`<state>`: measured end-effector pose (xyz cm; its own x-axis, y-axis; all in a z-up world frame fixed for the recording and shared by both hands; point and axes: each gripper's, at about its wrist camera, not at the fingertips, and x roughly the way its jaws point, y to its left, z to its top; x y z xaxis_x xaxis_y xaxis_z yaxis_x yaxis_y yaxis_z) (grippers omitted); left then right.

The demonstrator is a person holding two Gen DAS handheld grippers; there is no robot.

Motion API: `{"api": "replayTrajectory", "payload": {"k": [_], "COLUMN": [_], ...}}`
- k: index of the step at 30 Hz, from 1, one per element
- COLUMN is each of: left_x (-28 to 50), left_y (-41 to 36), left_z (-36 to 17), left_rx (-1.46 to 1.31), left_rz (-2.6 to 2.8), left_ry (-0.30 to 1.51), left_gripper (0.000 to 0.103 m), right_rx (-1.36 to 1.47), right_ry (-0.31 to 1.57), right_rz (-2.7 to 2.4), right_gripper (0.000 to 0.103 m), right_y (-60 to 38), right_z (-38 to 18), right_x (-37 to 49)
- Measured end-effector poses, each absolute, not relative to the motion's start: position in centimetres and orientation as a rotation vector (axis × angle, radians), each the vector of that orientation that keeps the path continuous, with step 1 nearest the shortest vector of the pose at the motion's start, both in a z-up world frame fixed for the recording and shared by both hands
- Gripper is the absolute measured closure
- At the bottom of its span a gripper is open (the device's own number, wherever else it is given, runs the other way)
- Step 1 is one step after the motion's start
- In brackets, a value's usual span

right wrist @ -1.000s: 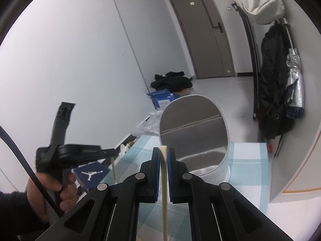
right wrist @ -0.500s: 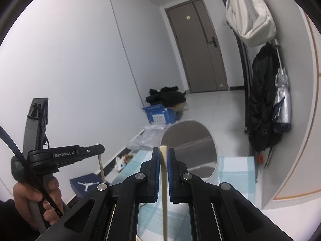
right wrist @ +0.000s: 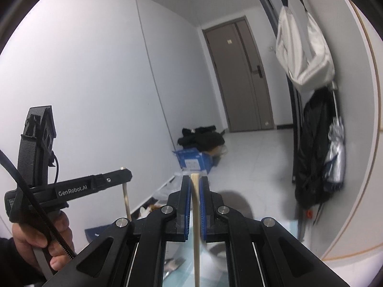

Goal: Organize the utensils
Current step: 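Carry both held chopsticks upright over the white utensil holder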

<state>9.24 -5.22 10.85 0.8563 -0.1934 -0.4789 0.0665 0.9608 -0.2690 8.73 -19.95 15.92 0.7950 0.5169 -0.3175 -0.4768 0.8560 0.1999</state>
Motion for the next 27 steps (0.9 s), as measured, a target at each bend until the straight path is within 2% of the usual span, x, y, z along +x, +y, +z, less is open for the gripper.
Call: {"api": "replayTrajectory", "payload": {"k": [16, 27], "left_x": [13.9, 17.0], "left_y": [-5.7, -5.9], "left_z": [14.8, 13.1], "left_rx": [-0.217, -0.229], "left_rz": [-0.146, -0.108], "left_ry": [0.344, 0.301], "left_gripper": [0.1, 0.1], "right_rx": [0.085, 0.112], "right_ry": [0.229, 0.178], "right_rz": [0.562, 0.555], "right_gripper": [0.097, 0.097], "right_y": [-19.7, -19.2], "right_z": [20.1, 17.3], "right_x": [16.8, 20.9]}}
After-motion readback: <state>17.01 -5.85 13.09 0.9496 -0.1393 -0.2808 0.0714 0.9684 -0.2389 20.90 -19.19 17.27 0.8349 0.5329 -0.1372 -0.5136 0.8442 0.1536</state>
